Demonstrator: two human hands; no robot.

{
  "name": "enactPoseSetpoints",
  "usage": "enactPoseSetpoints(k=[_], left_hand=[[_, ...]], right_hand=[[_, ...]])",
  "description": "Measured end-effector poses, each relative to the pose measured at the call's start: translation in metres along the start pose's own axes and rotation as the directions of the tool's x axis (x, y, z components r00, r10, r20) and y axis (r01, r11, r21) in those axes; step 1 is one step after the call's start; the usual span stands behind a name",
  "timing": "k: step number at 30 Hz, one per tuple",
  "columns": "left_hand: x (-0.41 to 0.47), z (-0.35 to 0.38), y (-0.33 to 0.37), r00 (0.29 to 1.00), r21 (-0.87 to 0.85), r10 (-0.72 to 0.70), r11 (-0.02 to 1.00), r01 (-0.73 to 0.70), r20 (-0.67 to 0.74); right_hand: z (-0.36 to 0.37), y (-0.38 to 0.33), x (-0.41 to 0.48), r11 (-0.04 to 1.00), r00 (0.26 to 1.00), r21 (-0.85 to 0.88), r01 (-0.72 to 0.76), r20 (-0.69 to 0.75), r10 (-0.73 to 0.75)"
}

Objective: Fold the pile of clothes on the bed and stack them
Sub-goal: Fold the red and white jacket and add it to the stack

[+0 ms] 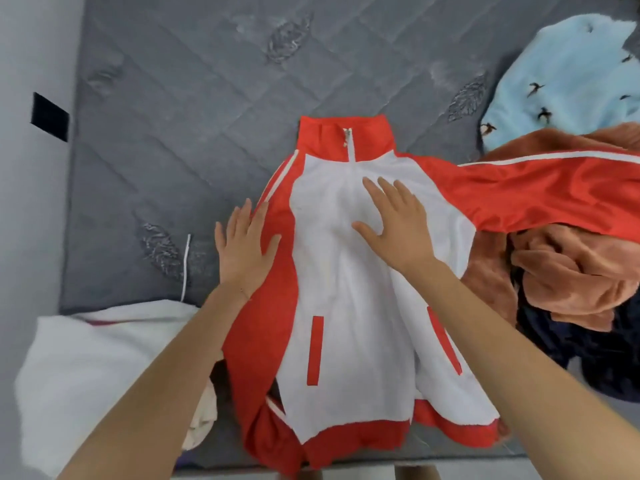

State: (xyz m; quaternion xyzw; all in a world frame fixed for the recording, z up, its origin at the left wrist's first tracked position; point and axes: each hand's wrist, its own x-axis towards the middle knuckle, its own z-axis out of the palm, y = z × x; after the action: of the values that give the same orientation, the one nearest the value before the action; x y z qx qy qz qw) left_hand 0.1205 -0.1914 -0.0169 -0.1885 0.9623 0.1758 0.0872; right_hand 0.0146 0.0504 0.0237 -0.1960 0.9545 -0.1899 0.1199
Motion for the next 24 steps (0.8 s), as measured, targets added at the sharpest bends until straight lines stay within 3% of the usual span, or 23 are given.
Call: enactPoseSetpoints(k=[5, 10, 16, 21, 24], left_hand=[[-0.011, 0.003, -0.054, 0.946, -0.132, -0.207, 0.961, 0.244, 0.249], [-0.02, 0.013, -0.076, 0.915, -0.21, -0.266, 0.918, 0.337, 0.305], [-0.034, 0.02, -0.083, 0.937, -0.386, -0.293, 0.855, 0.346, 0.19], [-0.044, 0.011, -0.08, 0.982, -0.596, -0.172, 0.781, 0.187, 0.083], [-0.046, -0.001, -0.08, 0.992, -0.738, -0.109, 0.664, 0.122, 0.065]], right_hand=[[0.039, -0.041, 0.011, 0.999, 0.99, -0.024, 0.038, 0.139, -0.034], [0.073, -0.074, 0.016, 0.986, 0.96, -0.013, 0.165, 0.23, -0.157], [0.099, -0.098, 0.016, 0.956, 0.911, 0.031, 0.292, 0.295, -0.288], [0.105, -0.12, 0.023, 0.876, 0.846, 0.097, 0.472, 0.23, -0.481], [0.105, -0.137, 0.027, 0.811, 0.783, 0.107, 0.575, 0.213, -0.584]])
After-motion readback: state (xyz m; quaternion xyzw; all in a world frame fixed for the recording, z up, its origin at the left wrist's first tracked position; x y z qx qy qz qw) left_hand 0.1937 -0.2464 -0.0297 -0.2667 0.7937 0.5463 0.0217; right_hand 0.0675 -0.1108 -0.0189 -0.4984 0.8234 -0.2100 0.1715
